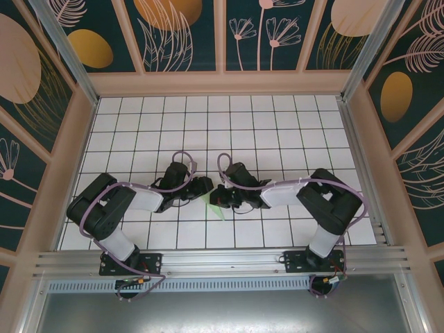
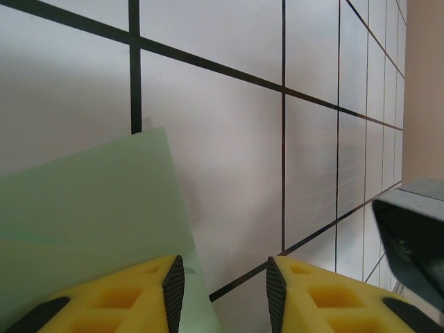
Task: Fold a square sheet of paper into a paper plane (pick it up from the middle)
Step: Fold the wing for the fifth time at the center of the table.
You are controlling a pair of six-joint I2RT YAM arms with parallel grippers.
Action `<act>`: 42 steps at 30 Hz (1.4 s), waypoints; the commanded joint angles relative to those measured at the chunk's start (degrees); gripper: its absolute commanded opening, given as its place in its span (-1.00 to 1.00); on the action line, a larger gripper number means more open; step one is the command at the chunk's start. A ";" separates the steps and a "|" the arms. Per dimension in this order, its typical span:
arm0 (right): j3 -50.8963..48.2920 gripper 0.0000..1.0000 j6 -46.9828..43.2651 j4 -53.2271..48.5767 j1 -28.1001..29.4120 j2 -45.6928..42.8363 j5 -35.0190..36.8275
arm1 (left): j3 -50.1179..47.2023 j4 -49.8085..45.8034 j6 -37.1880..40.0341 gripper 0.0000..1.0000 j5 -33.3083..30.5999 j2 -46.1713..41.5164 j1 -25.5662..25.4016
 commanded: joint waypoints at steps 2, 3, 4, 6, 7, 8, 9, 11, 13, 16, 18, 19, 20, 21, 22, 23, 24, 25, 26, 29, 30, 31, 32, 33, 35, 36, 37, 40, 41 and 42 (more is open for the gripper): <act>1.28 -0.84 1.34 4.02 0.24 2.14 -2.97 | -1.82 -4.49 0.60 -0.20 -3.89 2.60 0.21; 0.95 -0.84 1.32 3.82 0.21 2.46 -2.91 | -1.82 -4.47 0.52 -0.20 -3.89 2.63 0.21; 0.53 -0.84 1.29 3.71 0.15 2.95 -2.88 | -1.82 -4.39 0.51 -0.20 -3.89 2.63 0.18; -1.10 -0.84 1.35 3.96 0.21 3.92 -3.22 | -1.90 -4.38 0.36 -0.20 -4.13 2.51 0.16; -1.80 -0.84 1.36 4.12 0.23 4.36 -3.64 | -1.91 -4.38 0.20 -0.21 -4.28 2.55 0.17; -2.77 -0.84 1.36 4.31 0.34 4.95 -4.27 | -2.01 -4.30 0.01 -0.21 -4.45 2.46 0.15; -3.92 -0.84 1.51 4.55 0.46 5.24 -4.60 | -2.08 -4.13 -0.36 -0.22 -4.59 2.47 0.15; -6.64 -0.84 1.93 5.34 0.76 5.17 -4.60 | -2.17 -3.86 -0.73 -0.23 -4.68 2.47 0.17; -9.11 -0.83 1.98 6.19 1.06 4.26 -5.02 | -2.20 -3.94 -1.03 -0.25 -5.10 2.55 0.16; -11.13 -0.83 0.63 4.38 2.27 1.87 -4.33 | -2.35 -3.81 -1.61 -0.26 -5.48 2.98 0.16; -12.92 -0.83 0.50 3.79 2.60 0.22 -4.28 | -2.35 -3.68 -1.80 -0.26 -5.52 3.08 0.19; -13.98 -0.83 0.64 3.92 2.84 -0.73 -4.55 | -2.35 -3.66 -1.90 -0.26 -5.56 3.08 0.16; -14.89 -0.83 0.51 3.72 3.18 -1.66 -4.61 | -2.39 -3.76 -1.85 -0.26 -5.65 3.08 0.15; -15.39 -0.83 0.18 3.01 3.67 -2.50 -4.40 | -2.30 -3.77 -1.84 -0.26 -5.65 3.08 0.20; -15.60 -0.83 -0.43 1.78 4.28 -3.38 -3.98 | -2.26 -3.81 -1.85 -0.26 -5.56 3.10 0.21; -15.65 -0.83 -1.00 0.01 5.01 -4.14 -3.30 | -2.11 -3.88 -1.86 -0.26 -5.56 3.17 0.19; -15.90 -0.83 -1.33 -1.35 5.42 -4.68 -2.75 | -2.01 -4.00 -1.77 -0.26 -5.58 3.10 0.14; -16.40 -0.83 -1.27 -1.97 5.51 -5.29 -2.52 | -2.04 -4.10 -1.67 -0.26 -5.56 3.07 0.15; -17.17 -0.83 -1.06 -1.80 5.43 -6.00 -2.52 | -2.00 -4.12 -1.60 -0.26 -5.61 2.90 0.14; -16.80 -0.83 -1.31 -3.08 4.84 -8.93 -1.04 | -1.90 -4.10 -1.11 -0.25 -5.29 2.45 0.14; -15.98 -0.83 -1.60 -3.49 4.49 -9.93 -0.98 | -1.91 -4.11 -0.97 -0.25 -5.15 2.34 0.16; -14.73 -0.83 -1.79 -3.58 4.20 -11.10 -0.88 | -1.85 -4.17 -0.90 -0.25 -4.99 2.16 0.14; -13.34 -0.83 -2.04 -3.70 4.07 -12.16 -0.47 | -1.82 -4.18 -0.74 -0.24 -4.79 2.12 0.19; -11.95 -0.83 -2.16 -3.89 3.95 -12.93 0.21 | -1.78 -4.12 -0.64 -0.24 -4.62 2.02 0.15; -9.10 -0.83 -2.23 -3.66 3.68 -13.73 1.98 | -1.73 -3.76 -0.46 -0.23 -4.17 1.86 0.16; -8.14 -0.83 -1.95 -3.05 3.52 -13.48 2.47 | -1.66 -3.53 -0.41 -0.23 -3.92 1.90 0.14; -7.23 -0.83 -1.49 -2.15 3.25 -12.74 2.84 | -1.55 -3.31 -0.34 -0.23 -3.64 1.93 0.17; -4.44 -0.83 -0.24 -0.79 2.49 -8.66 3.92 | -1.04 -3.06 -0.02 -0.22 -2.86 2.25 0.16; -3.50 -0.84 0.01 -0.38 2.24 -7.05 3.99 | -0.86 -3.00 0.00 -0.22 -2.66 2.29 0.16; -2.79 -0.84 0.24 -0.17 2.01 -5.65 3.83 | -0.72 -2.98 -0.02 -0.22 -2.53 2.29 0.14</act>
